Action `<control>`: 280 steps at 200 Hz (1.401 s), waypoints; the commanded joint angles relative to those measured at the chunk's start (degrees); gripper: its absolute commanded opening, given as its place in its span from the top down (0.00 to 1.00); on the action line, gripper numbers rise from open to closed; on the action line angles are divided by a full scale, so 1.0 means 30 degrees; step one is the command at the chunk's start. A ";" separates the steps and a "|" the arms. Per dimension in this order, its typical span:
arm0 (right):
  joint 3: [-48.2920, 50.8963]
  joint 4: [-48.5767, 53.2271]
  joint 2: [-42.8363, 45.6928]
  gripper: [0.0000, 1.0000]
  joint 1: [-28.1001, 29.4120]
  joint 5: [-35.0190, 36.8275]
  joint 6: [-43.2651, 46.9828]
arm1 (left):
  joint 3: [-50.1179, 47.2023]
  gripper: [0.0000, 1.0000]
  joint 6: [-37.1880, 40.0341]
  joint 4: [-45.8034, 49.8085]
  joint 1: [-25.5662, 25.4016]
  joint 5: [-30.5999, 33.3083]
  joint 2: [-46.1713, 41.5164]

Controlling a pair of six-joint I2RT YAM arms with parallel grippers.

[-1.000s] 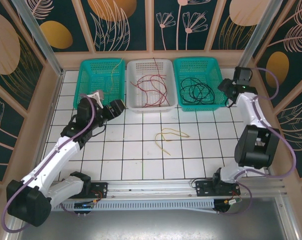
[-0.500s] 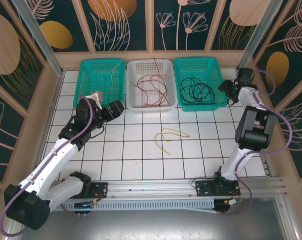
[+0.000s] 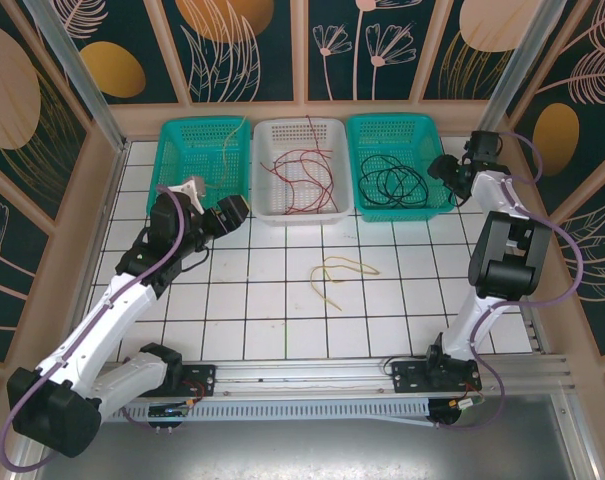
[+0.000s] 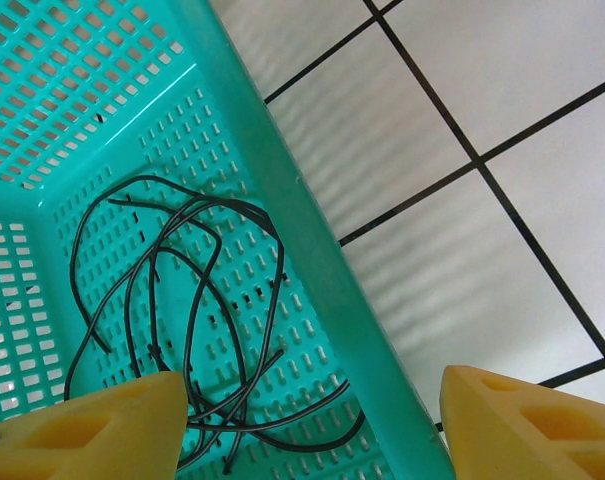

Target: Untangle the cables

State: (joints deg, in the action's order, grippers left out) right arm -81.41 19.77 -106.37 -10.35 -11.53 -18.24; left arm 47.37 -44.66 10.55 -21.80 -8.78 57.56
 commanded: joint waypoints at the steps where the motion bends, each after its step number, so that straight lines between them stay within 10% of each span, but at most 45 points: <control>1: -0.0826 0.0059 -0.0411 0.33 0.0335 -0.0584 0.0356 | 0.0412 0.16 -0.0010 -0.0095 -0.0072 -0.0268 0.0145; 105: -0.0936 0.0245 -0.0105 0.33 0.0857 0.0855 0.0084 | 0.0166 0.17 -0.0129 -0.0262 -0.0057 -0.0334 0.0091; 173: 0.0265 0.1701 0.5825 0.29 0.2264 0.4953 -0.0365 | 0.0165 0.07 0.0280 -0.0322 -0.0060 0.0611 -0.0131; 280: 0.9111 0.3635 0.9815 0.39 2.0587 0.7417 -0.6719 | -0.0492 0.01 -0.0711 -0.2242 -0.0028 0.1478 -0.0547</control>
State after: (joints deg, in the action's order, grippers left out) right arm -57.23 30.13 -75.16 42.61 10.15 -28.99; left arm 47.05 -46.24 7.27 -21.80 -6.39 59.44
